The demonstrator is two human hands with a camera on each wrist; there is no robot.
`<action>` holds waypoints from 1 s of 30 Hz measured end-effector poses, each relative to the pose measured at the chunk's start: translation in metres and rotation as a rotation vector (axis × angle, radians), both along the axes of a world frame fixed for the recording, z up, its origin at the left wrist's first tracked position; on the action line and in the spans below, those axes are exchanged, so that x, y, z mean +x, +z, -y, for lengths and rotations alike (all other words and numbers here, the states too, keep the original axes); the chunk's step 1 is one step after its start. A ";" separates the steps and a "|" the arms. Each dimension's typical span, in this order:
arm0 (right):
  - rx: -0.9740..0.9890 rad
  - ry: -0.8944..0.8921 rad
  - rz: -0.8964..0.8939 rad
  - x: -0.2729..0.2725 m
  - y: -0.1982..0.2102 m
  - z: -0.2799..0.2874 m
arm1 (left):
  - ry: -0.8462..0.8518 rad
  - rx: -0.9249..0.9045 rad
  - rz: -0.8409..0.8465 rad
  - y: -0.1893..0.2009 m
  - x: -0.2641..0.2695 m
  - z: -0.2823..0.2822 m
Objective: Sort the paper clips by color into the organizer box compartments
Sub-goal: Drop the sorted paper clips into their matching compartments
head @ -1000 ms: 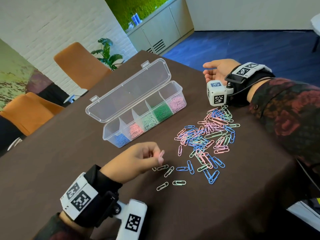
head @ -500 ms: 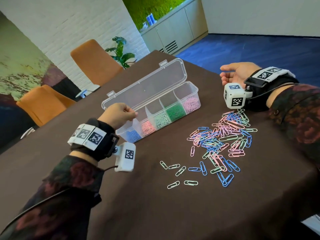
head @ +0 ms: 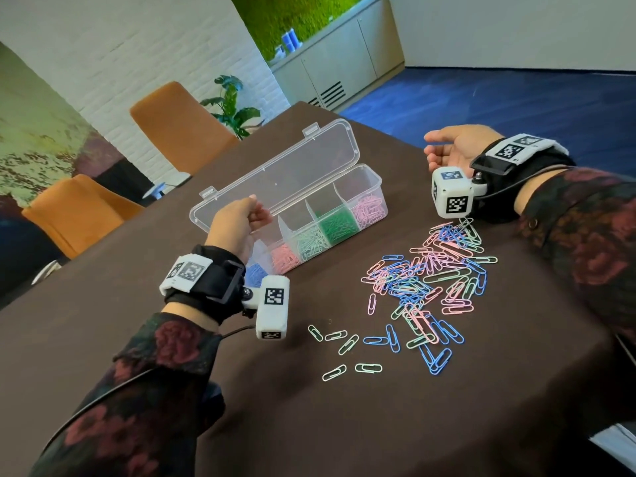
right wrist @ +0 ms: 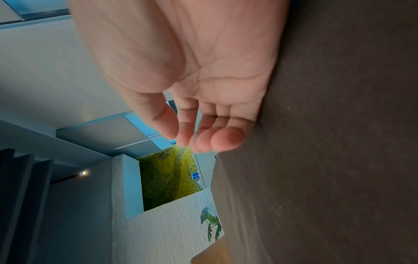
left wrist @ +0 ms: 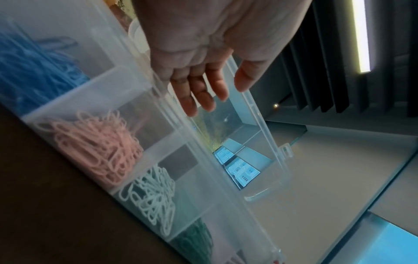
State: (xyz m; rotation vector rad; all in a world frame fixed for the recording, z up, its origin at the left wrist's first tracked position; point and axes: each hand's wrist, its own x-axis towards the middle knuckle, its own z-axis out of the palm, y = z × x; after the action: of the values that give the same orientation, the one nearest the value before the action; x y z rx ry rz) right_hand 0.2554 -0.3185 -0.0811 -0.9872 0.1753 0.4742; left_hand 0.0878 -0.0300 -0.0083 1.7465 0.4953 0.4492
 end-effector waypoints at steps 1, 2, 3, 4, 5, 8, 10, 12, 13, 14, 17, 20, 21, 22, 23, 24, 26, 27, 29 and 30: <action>0.000 -0.002 0.000 0.000 0.000 0.000 | 0.011 0.015 0.035 0.000 -0.001 0.001; 0.000 -0.006 0.003 0.001 0.000 0.000 | 0.025 0.029 0.068 0.002 -0.002 0.003; 0.000 -0.009 0.009 0.001 0.000 0.000 | 0.034 0.040 0.098 0.003 -0.004 0.004; 0.000 -0.012 0.014 0.001 0.000 0.000 | 0.032 0.057 0.123 0.005 -0.007 0.007; 0.001 -0.016 0.016 0.001 0.000 0.000 | 0.005 0.093 0.139 0.007 -0.011 0.010; 0.004 -0.023 0.013 0.000 0.001 0.000 | -0.234 0.383 0.054 0.013 -0.027 0.027; 0.001 -0.030 0.008 -0.001 0.002 0.000 | -0.501 0.707 -0.116 0.013 -0.037 0.043; 0.002 -0.034 0.003 -0.002 0.002 0.000 | -0.779 0.981 -0.246 0.007 -0.044 0.064; 0.003 -0.036 0.002 -0.002 0.002 -0.001 | -0.889 1.073 -0.267 0.003 -0.048 0.074; 0.004 -0.039 0.001 -0.002 0.002 -0.001 | -0.972 1.130 -0.268 -0.002 -0.050 0.084; 0.000 -0.048 0.003 -0.002 0.002 -0.001 | -1.111 1.204 -0.203 -0.017 -0.057 0.109; 0.000 -0.054 0.002 -0.002 0.002 -0.001 | -1.199 1.231 -0.182 -0.026 -0.058 0.125; 0.000 -0.053 0.001 -0.002 0.002 -0.001 | -1.226 1.240 -0.181 -0.028 -0.057 0.130; -0.001 -0.051 0.000 -0.002 0.001 -0.001 | -1.252 1.250 -0.183 -0.030 -0.056 0.134; -0.001 -0.044 0.001 -0.002 0.002 -0.001 | -1.272 1.270 -0.197 -0.032 -0.055 0.137; -0.002 -0.035 0.001 -0.002 0.002 -0.001 | -1.286 1.288 -0.210 -0.033 -0.054 0.139; -0.001 -0.020 0.000 -0.002 0.003 -0.001 | -1.296 1.277 -0.210 -0.034 -0.051 0.139; 0.002 -0.018 -0.003 -0.001 0.003 0.000 | -1.291 1.246 -0.201 -0.034 -0.050 0.137; 0.006 -0.019 -0.009 -0.001 0.002 0.000 | -1.238 1.132 -0.176 -0.032 -0.048 0.130; 0.006 -0.019 -0.009 0.000 0.002 0.000 | -1.191 1.021 -0.179 -0.030 -0.046 0.126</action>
State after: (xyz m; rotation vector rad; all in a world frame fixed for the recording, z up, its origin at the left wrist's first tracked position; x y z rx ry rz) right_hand 0.2550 -0.3190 -0.0793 -0.9767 0.1906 0.4616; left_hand 0.0415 -0.1558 -0.0384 2.6620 -0.8386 -0.4135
